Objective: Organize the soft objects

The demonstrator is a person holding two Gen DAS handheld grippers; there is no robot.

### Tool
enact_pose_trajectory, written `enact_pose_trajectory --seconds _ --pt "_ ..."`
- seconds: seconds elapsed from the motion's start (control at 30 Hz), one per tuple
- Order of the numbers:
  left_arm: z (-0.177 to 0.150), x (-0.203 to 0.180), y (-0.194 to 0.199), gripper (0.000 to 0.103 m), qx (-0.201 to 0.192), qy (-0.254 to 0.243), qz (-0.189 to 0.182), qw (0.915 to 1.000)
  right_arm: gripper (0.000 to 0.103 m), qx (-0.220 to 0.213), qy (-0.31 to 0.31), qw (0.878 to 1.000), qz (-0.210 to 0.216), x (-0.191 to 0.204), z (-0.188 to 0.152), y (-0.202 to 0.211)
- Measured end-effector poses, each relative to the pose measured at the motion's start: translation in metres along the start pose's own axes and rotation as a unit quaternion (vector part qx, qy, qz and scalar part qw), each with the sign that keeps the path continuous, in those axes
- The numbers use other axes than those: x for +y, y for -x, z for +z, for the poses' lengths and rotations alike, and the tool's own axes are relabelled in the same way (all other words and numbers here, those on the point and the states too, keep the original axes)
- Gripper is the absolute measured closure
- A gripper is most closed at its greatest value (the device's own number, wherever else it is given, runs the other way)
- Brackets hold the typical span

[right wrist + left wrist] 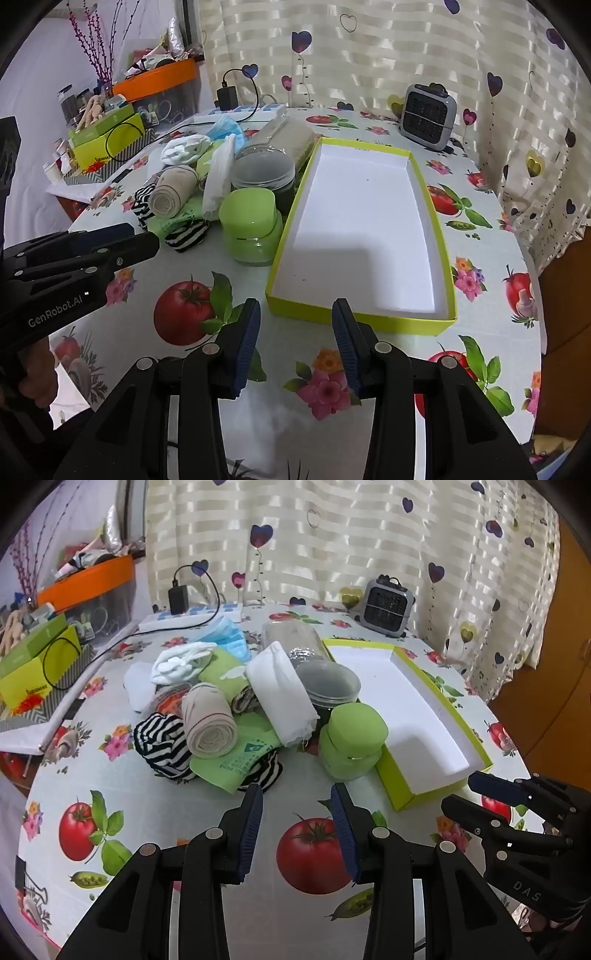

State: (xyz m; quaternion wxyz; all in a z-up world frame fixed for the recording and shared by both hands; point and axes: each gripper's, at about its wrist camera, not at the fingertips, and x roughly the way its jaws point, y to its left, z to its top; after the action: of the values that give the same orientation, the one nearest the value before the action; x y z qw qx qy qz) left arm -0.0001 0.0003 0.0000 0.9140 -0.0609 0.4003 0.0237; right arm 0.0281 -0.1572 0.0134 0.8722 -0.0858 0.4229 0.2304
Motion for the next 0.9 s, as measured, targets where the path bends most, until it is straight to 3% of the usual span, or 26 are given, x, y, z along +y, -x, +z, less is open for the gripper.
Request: enact_pose_trajectory --seconds 0.37,0.43,0.9 --pt "-0.017 -0.002 -0.005 0.066 -0.003 0.009 -0.012 0.9999 0.061 0.0 0.0 1.0 0.0 0.001 -0.003 -0.001" --pt "-0.003 0.004 -0.005 0.066 0.008 -0.001 -0.018 0.9998 0.061 0.0 0.0 1.0 0.0 0.002 -0.003 -0.001" --pt "-0.004 0.009 -0.004 0.066 0.005 0.007 -0.008 0.9999 0.061 0.0 0.001 1.0 0.001 0.002 -0.002 -0.001"
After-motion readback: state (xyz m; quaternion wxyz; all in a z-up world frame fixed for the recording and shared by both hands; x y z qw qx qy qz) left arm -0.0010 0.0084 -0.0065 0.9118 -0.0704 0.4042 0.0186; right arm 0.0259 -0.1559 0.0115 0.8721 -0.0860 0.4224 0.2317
